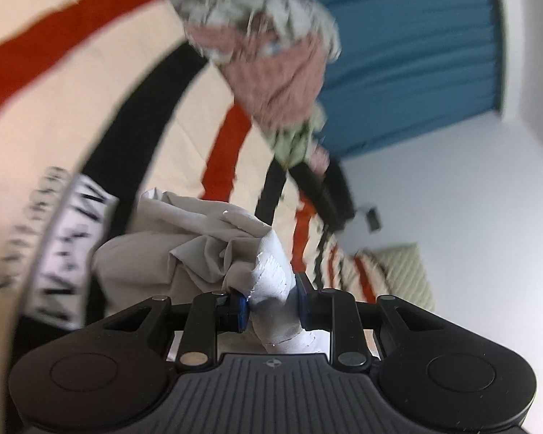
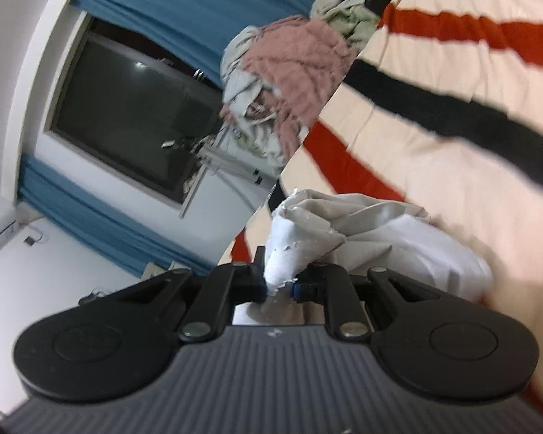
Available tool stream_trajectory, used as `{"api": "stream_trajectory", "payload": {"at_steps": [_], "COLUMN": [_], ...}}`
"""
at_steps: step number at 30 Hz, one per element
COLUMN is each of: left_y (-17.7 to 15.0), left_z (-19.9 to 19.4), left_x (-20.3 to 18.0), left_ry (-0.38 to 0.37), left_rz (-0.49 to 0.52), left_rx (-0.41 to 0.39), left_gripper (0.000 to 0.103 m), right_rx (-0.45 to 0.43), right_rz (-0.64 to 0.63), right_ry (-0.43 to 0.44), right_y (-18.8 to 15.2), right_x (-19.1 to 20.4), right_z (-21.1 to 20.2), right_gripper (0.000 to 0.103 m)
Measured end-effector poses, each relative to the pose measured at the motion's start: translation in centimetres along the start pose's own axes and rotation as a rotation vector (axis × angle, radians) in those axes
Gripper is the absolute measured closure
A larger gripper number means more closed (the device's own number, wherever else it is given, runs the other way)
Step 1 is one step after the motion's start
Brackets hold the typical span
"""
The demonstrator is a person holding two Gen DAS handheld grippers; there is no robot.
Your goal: Fold clothes
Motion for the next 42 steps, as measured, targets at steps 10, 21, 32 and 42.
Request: {"api": "stream_trajectory", "payload": {"at_steps": [10, 21, 32, 42], "left_y": [7.5, 3.4, -0.3, -2.9], "left_z": [21.2, 33.1, 27.2, 14.7], "left_x": [-8.7, -0.7, -0.4, -14.7], "left_ry": [-0.031, 0.124, 0.219, 0.167], "left_rz": [0.133, 0.414, 0.631, 0.909], "left_rx": [0.091, 0.125, 0.197, 0.072], "left_gripper": [0.076, 0.077, 0.07, 0.027], "right_rx": [-0.119, -0.176, -0.001, -0.084], "right_rz": [0.029, -0.012, 0.107, -0.175], "right_ry": [-0.111, -0.272, -0.435, -0.377], "right_y": [16.9, 18.2, 11.8, 11.6], "right_x": [-1.6, -10.2, -13.8, -2.5], "right_z": [6.7, 16.0, 13.7, 2.8], "right_gripper": [0.087, 0.087, 0.083, 0.073]}}
Point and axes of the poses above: each gripper's, at about its wrist camera, not at the fingertips, and z roughly the way its jaws point, x to its left, y to its top, the point moved 1 cm from there along z, roughly the way its jaws point, and after that the axes turned 9 degrees about -y, right-handed, at the moved point
